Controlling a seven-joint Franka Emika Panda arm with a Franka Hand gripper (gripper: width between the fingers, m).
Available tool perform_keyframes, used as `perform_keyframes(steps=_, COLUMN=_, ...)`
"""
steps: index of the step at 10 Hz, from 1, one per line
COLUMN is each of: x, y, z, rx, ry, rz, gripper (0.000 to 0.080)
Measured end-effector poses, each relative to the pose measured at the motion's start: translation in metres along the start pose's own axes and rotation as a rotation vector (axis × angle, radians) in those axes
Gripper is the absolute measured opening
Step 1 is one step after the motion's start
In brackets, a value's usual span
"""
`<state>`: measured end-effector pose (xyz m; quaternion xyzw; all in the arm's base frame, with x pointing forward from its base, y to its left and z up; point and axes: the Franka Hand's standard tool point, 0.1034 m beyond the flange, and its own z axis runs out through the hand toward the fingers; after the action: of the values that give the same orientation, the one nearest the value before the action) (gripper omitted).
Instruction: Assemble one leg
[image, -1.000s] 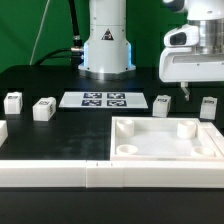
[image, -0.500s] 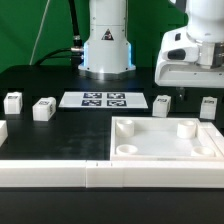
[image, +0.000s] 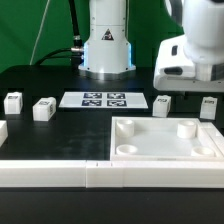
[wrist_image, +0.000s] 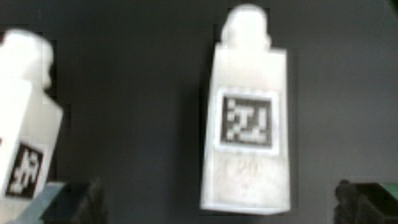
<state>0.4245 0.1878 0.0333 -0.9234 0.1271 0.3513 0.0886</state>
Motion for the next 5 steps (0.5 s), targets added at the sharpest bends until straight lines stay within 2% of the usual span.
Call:
perform_keyframes(steps=2, x=0.007, y=-0.006, z=0.004, rx=0.014, ry=0.071, rz=-0.009, gripper=0.0649)
perform_keyframes(steps=5, x=0.0, y=-0.009, z=0.02, rx=-0.002, ry=0.048, rz=-0.007, gripper=0.0649)
